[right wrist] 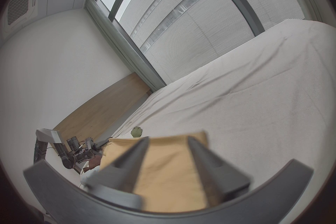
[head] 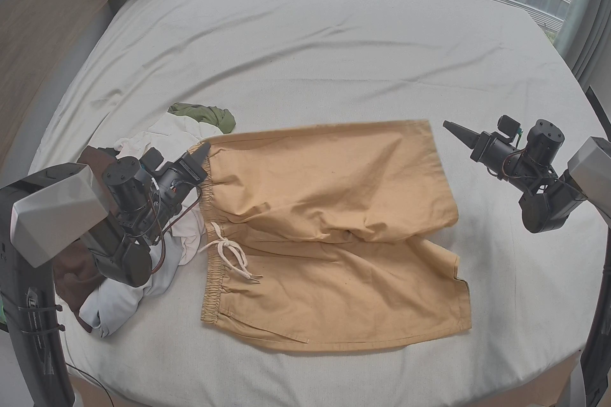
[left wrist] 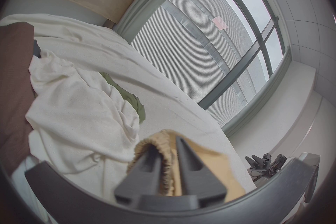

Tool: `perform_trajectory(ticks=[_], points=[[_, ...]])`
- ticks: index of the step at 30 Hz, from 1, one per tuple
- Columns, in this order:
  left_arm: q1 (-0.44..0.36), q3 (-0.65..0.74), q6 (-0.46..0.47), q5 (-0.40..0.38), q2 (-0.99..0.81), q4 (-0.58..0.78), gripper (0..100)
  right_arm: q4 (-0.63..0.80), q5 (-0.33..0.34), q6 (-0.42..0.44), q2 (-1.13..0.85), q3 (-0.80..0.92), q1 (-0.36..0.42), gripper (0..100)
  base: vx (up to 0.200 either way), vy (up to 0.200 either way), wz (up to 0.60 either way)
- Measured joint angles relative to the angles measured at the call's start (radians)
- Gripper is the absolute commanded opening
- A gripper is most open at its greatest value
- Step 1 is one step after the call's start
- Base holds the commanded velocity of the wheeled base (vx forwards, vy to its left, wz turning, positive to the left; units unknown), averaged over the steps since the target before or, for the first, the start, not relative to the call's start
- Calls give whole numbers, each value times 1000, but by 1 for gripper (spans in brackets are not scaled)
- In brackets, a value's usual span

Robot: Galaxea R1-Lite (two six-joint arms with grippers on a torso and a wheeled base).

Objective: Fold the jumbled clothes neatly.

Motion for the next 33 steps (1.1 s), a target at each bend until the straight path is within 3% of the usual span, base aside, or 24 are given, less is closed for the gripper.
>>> perform_trajectory(ticks=[7,14,21,28,33], points=[[-5,-27,-11,13,16,0,100,-13,-1,-3,-3,50,-2,100,0,0,0],[-14,36,-9,26,13,2,100,-36,-1,-9,-68,196,-6,100,0,0,0],[-10,217,13,7,-54,2,100,-38,0,-10,-164,410,-10,100,0,0,0],[-3,423,30,-66,-177,2,100,-22,0,-11,-222,553,-23,100,0,0,0],[5,534,162,-135,-242,1,100,11,0,-15,-241,624,-28,100,0,0,0]])
